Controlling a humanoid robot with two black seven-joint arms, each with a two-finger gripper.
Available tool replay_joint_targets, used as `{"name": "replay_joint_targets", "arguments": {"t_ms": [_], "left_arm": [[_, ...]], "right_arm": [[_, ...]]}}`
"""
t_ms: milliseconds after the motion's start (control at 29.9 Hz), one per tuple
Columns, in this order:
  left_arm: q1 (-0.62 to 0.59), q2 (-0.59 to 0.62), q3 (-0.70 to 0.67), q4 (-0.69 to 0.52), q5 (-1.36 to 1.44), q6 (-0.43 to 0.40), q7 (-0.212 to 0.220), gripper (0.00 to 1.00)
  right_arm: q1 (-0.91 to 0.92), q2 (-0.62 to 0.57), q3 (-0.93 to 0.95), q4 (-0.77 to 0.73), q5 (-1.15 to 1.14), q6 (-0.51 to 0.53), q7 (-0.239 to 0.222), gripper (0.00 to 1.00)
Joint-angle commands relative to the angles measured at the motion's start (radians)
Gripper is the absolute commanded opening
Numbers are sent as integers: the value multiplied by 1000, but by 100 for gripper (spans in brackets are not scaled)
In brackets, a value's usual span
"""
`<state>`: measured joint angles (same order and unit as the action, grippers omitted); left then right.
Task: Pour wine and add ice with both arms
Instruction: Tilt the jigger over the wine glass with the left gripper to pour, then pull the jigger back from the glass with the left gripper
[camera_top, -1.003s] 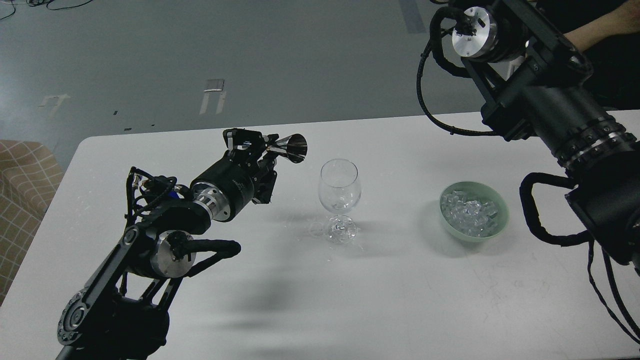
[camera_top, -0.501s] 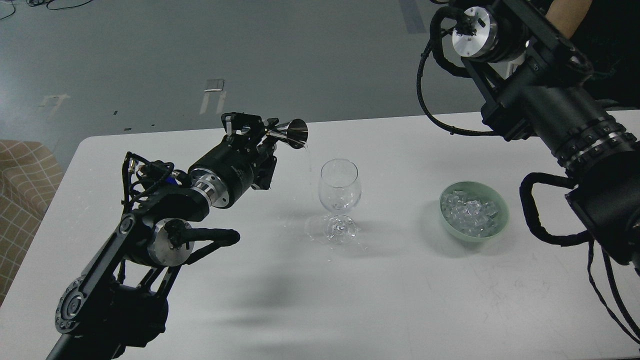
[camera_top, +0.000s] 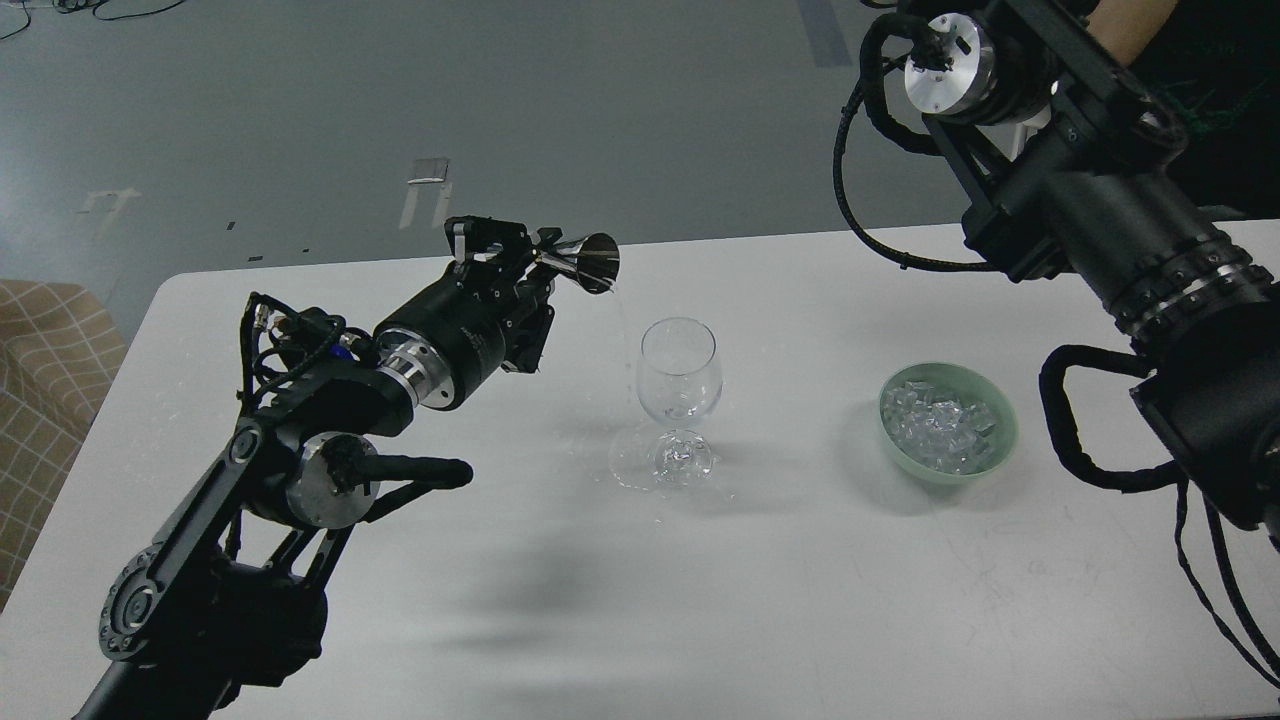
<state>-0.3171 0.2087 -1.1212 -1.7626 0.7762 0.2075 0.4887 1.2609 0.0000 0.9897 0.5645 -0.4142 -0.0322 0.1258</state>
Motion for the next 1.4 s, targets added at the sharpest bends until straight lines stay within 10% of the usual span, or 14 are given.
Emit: {"name": "replay_joint_targets", "arguments": {"t_ms": [0,435,802,1237,1371], "left_arm": [[-5,15,0,0,0,-28,0,0],[0,-2,-5,0,-9,-59,0,0],[18,-35,-239,15,-485,136,0,0],[121,-31,-505,17,-633,138,0,0],[153,-32,-555,35,-658,128,0,15]], "right_arm": [[0,0,0,0,0,0,0,100],[-14,0,3,0,0,0,0,100],[-60,0,61,-5,12,-8,-21,100],[-147,-2,158,-6,136,-66,-201,100],[-193,-26,181,-3,138,-77,-204,100]]}}
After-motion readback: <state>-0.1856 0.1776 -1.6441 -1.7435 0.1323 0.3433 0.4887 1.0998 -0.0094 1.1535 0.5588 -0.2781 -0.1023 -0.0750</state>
